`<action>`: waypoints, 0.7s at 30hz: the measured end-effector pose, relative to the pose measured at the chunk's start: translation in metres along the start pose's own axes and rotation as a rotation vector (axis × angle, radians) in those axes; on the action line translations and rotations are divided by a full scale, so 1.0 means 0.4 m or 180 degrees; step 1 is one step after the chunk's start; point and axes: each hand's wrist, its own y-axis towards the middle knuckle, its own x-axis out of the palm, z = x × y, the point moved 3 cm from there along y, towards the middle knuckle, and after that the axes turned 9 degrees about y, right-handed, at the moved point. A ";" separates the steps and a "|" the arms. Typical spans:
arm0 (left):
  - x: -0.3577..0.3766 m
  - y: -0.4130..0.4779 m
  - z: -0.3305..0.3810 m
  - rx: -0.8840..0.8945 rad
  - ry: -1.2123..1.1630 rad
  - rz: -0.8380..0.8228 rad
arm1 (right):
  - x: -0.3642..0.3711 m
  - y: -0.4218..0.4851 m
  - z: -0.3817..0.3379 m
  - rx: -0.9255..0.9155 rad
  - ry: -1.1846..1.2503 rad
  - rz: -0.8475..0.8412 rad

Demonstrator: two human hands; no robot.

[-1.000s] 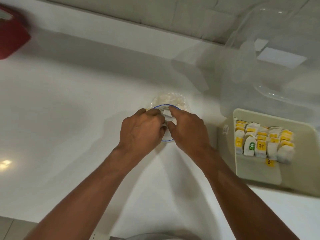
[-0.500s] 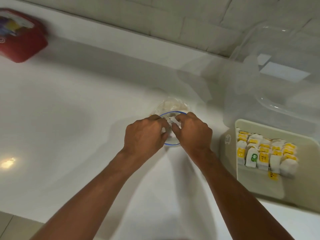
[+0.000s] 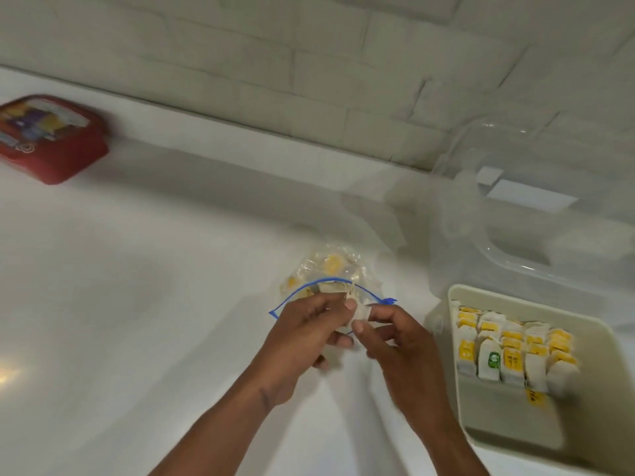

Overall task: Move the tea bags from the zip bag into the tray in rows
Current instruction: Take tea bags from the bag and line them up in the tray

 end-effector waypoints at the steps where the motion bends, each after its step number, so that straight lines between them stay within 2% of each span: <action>1: 0.001 0.001 0.001 0.0007 -0.0064 -0.0015 | -0.001 -0.001 0.003 -0.0070 -0.0142 0.0060; 6: 0.002 0.017 -0.002 0.0193 0.0020 0.0153 | 0.009 0.004 0.000 0.0019 -0.0242 -0.0149; 11: -0.012 0.051 -0.002 0.0557 0.0579 0.0568 | 0.020 0.015 -0.029 0.0240 0.0564 -0.0511; 16: -0.022 0.069 0.052 0.0930 0.1408 0.0722 | 0.016 0.052 -0.032 0.0411 0.0876 -0.0211; 21: -0.029 0.098 0.086 0.0870 0.1491 0.0611 | 0.000 0.073 -0.049 0.0184 0.0732 -0.0035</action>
